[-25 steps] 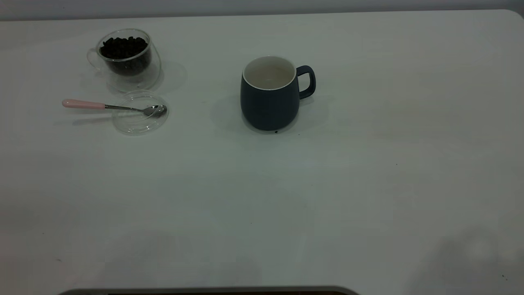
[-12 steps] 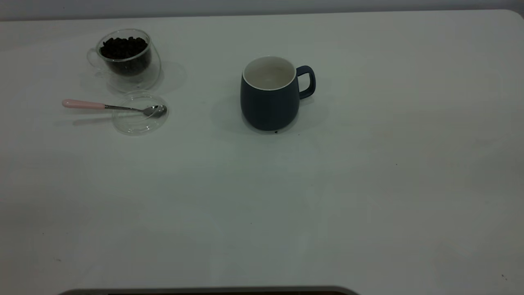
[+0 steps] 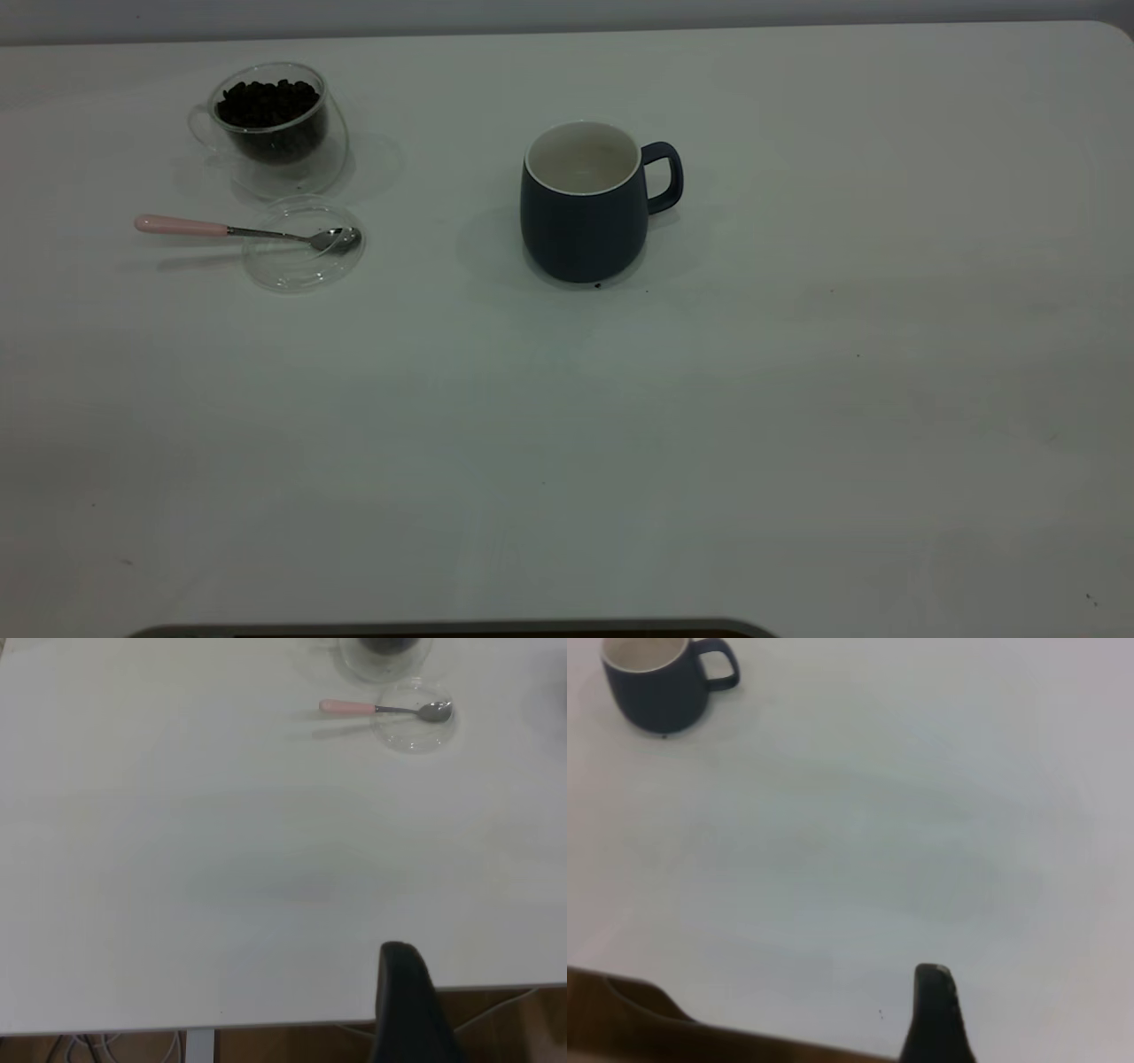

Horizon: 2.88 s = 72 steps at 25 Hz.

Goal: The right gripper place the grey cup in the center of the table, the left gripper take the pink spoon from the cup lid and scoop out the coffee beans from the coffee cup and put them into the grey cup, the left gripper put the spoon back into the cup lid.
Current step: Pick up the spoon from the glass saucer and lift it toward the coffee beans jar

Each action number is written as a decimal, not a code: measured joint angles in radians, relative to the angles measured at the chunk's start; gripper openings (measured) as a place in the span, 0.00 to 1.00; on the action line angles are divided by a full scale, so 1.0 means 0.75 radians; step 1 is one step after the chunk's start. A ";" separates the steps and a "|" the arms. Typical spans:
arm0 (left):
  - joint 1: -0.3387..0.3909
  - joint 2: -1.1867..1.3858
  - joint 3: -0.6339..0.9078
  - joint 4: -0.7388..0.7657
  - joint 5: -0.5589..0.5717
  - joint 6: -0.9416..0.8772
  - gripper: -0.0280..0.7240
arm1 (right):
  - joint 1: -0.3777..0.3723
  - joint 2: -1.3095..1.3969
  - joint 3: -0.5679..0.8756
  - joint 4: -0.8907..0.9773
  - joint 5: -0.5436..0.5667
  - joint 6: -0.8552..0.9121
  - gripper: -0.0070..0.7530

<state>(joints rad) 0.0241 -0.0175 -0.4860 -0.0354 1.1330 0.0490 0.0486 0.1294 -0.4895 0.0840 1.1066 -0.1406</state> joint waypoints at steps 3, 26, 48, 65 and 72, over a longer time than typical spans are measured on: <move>0.000 0.000 0.000 0.000 0.000 0.000 0.68 | -0.020 -0.021 0.000 0.001 0.000 -0.001 0.79; 0.000 0.000 0.000 0.000 0.000 0.003 0.68 | -0.043 -0.128 0.024 0.008 0.020 -0.016 0.79; 0.000 0.000 0.000 0.000 0.000 0.000 0.68 | -0.043 -0.134 0.024 0.008 0.021 -0.016 0.79; 0.000 0.481 -0.168 -0.072 -0.210 -0.097 0.69 | -0.043 -0.134 0.024 0.008 0.022 -0.016 0.79; 0.000 1.147 -0.465 -0.105 -0.345 -0.008 0.91 | -0.043 -0.134 0.024 0.008 0.022 -0.016 0.79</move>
<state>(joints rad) 0.0241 0.8429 -0.8348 -0.1142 0.8744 0.0430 0.0166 0.0287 -0.4712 0.0904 1.1230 -0.1528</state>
